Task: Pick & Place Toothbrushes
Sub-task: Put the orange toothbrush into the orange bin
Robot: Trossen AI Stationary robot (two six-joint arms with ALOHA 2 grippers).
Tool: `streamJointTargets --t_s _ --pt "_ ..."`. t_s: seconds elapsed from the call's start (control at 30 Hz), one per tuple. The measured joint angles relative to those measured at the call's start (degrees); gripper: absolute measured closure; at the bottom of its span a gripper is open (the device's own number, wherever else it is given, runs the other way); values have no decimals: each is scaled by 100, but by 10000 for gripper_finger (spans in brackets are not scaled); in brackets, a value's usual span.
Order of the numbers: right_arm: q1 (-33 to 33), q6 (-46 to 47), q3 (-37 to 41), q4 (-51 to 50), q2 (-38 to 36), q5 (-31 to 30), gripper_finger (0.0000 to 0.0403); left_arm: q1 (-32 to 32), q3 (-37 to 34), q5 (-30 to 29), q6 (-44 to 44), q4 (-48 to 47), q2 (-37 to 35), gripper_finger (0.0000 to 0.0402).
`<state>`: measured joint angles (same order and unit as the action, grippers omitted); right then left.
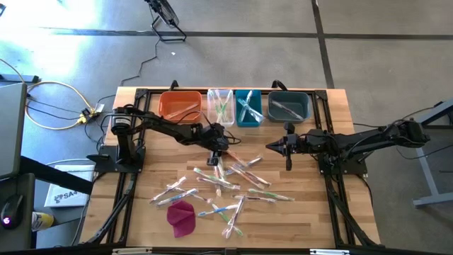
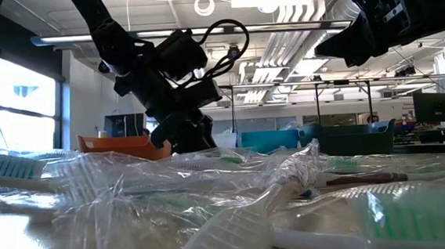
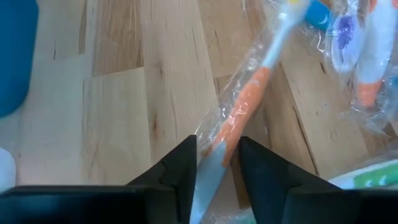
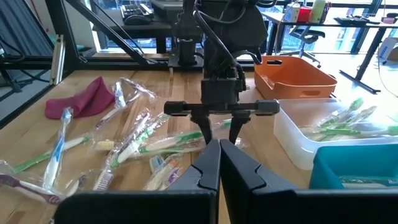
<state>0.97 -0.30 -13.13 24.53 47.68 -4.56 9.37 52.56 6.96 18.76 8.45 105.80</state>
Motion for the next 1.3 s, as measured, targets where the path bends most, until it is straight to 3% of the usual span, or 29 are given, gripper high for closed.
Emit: streamJointTargets --t_s 0.43,0.77,1.03,1.3 --pt "0 0 0 0 0 0 401 0 4 234 -38 214 -13 397" --pt "0 0 0 -3 0 0 401 -2 4 410 -107 310 -224 401" --pt "0 0 0 -35 0 0 400 -2 4 394 -109 240 -801 401" --pt "0 2 0 -92 0 2 400 -2 2 -458 -344 -833 -1877 401"
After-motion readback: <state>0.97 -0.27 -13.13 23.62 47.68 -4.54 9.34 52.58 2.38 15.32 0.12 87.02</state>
